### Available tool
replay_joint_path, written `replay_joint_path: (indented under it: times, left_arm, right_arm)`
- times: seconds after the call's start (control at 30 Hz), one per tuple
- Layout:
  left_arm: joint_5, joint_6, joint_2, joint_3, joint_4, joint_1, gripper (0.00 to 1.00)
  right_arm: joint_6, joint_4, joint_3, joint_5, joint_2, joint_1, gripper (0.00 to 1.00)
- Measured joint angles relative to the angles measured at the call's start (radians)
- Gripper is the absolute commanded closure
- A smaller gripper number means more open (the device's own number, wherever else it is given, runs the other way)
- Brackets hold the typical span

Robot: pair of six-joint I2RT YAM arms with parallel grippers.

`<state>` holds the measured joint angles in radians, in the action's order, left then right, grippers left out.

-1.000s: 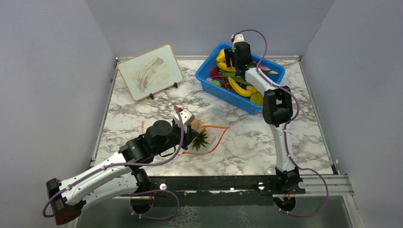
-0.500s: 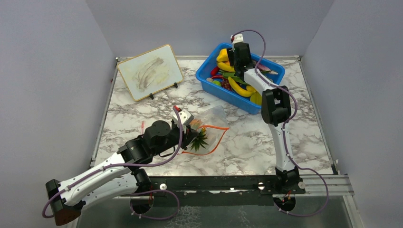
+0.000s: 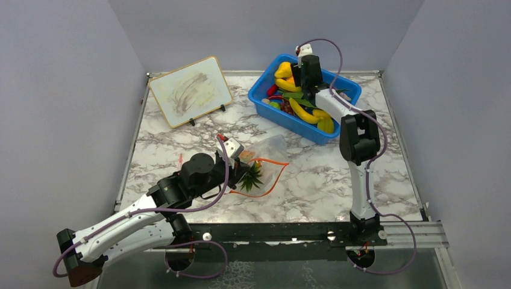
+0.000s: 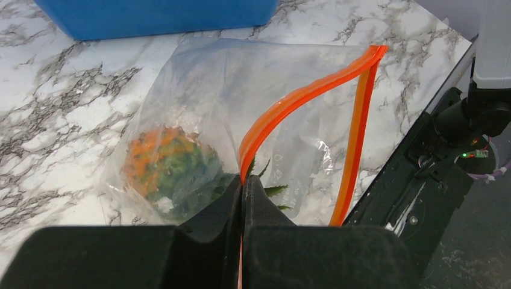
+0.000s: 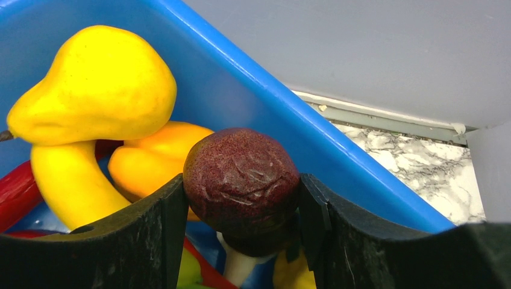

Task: Place the food in the zip-top bag and seal the zipper
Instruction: Pick up the fake fruit from the bin, then place the fake fruit in the zipper food storage bag.

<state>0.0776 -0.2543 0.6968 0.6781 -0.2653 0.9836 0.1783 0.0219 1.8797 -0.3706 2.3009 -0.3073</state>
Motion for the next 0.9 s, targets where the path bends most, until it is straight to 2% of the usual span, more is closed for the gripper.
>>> replay_joint_path:
  times: [0.53, 0.9]
  left_arm:
    - [0.043, -0.004, -0.028, -0.006, 0.003, 0.0, 1.0]
    - [0.042, -0.041, 0.055, -0.003, 0.028, 0.0, 1.0]
  right_arm:
    - [-0.18, -0.182, -0.263, 0.24, -0.418, 0.0, 0.55]
    - [-0.333, -0.312, -0.606, 0.531, -0.895, 0.0, 0.56]
